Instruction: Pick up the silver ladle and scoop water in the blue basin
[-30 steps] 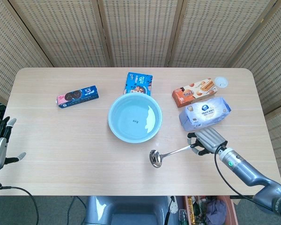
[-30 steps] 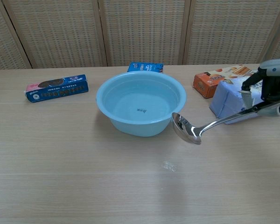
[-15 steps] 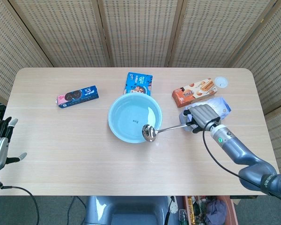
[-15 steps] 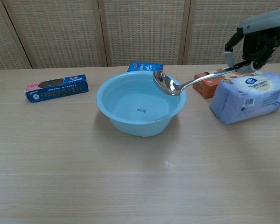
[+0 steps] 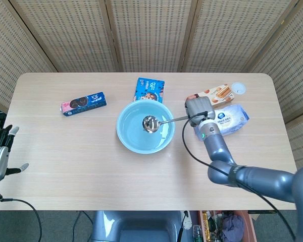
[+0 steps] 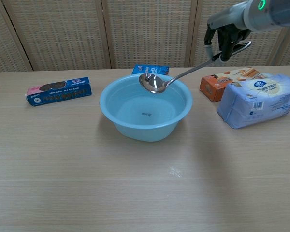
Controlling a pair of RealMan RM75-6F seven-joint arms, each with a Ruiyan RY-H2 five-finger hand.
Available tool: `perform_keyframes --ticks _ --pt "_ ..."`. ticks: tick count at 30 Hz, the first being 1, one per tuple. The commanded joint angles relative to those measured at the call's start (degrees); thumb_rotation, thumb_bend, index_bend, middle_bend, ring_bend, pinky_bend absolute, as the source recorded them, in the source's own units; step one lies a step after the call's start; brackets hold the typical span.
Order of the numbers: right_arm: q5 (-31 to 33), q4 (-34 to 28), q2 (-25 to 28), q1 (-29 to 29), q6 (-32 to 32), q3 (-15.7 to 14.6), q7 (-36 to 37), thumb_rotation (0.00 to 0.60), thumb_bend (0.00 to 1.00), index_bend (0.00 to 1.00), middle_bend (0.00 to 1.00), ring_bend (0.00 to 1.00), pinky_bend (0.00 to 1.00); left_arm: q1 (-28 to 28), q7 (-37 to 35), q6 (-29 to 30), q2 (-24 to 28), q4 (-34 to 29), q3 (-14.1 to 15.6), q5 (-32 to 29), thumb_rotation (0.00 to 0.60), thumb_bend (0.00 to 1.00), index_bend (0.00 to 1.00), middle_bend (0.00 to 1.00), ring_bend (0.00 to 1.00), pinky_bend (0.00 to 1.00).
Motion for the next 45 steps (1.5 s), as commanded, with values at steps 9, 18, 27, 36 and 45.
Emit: perform_keyframes --ticks 9,18,27,36,45 --pt "5.54 16.81 -16.61 4.32 8.74 2.77 -13.18 0.6 0.93 0.73 0.97 0.94 1.0 -0.63 -1.21 -1.92 0.3 0.73 -0.39 -1.79 0.6 0.0 0.0 0.0 0.0 0.0" --pt "-3.7 28.39 -25.75 3.38 11.29 1.66 -18.29 0.6 0.94 0.75 0.98 0.94 1.0 -1.24 -1.79 -3.29 0.3 1.37 -0.62 -3.0 0.6 0.0 0.0 0.0 0.0 0.0" --pt "-14.77 37.08 -32.0 0.63 10.99 0.2 -22.25 0.6 0.95 0.75 0.98 0.94 1.0 -1.36 -2.18 -3.53 0.58 1.26 -0.61 -3.33 0.6 0.0 0.0 0.0 0.0 0.0" --pt "-19.36 39.96 -33.94 -1.92 9.47 1.24 -27.19 0.6 0.95 0.76 0.98 0.94 1.0 -1.23 -2.59 -3.01 0.65 1.42 -0.64 -3.21 0.6 0.0 0.0 0.0 0.0 0.0" --pt "-22.95 39.4 -34.39 -3.85 8.77 1.99 -33.29 0.6 0.95 0.77 0.98 0.94 1.0 -1.21 -2.59 -2.73 0.6 1.5 -0.62 -3.16 0.6 0.0 0.0 0.0 0.0 0.0"
